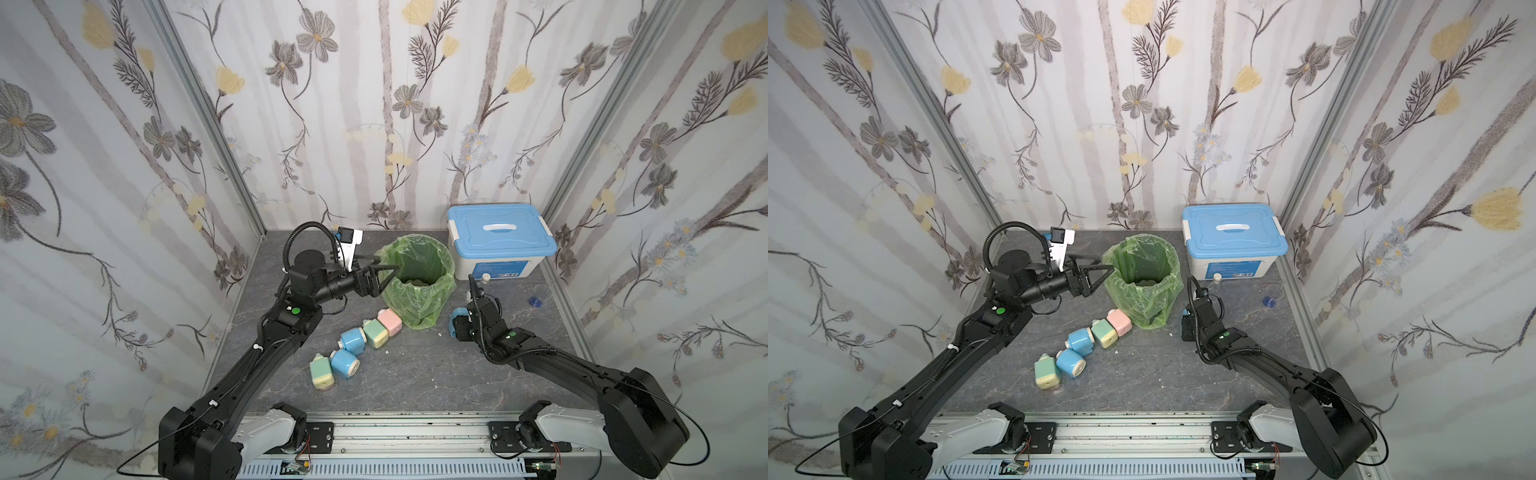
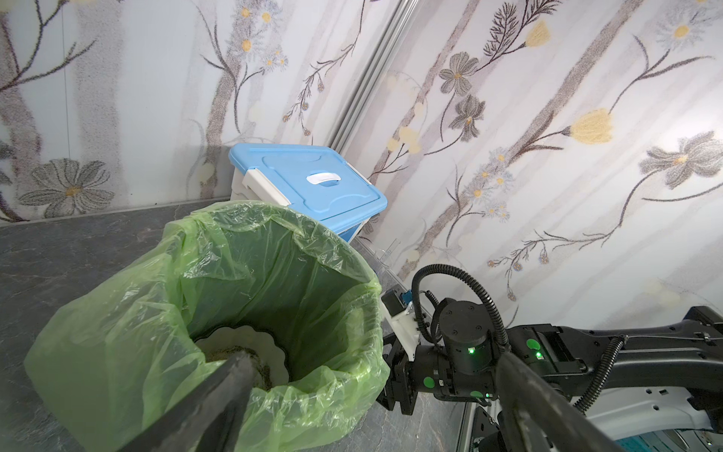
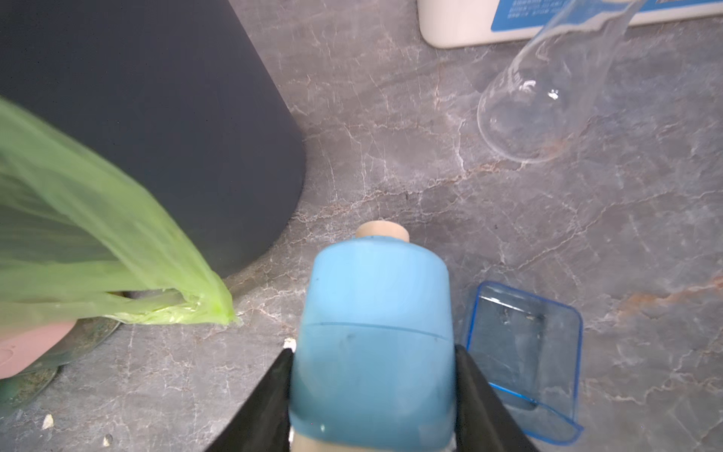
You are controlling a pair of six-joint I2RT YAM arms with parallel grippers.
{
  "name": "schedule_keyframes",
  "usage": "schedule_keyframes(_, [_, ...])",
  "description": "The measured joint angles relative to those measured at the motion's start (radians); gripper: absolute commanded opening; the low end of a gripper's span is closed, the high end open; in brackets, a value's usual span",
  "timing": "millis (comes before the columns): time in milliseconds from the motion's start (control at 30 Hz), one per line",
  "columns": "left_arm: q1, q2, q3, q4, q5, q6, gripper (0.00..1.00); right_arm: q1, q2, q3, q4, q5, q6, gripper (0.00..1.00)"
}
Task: Take out the pencil sharpener tray and clean the shavings
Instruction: Move the trash bin to the center of the board, then place the pencil sharpener at the center of the board.
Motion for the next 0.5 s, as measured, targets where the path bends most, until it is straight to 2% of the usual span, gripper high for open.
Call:
schedule_keyframes(200, [0.000,0.002,0.000,0.004,0.003,-0.001,1.00,0.008,0.000,-0.031,0.053,0.046,0.068,0.38])
schedule_keyframes(500, [0.000,0.021,0.000,0.025,0.010,-0.019,1.00,0.014,-0.040,-0.070,0.005,0.182,0.153,0.39])
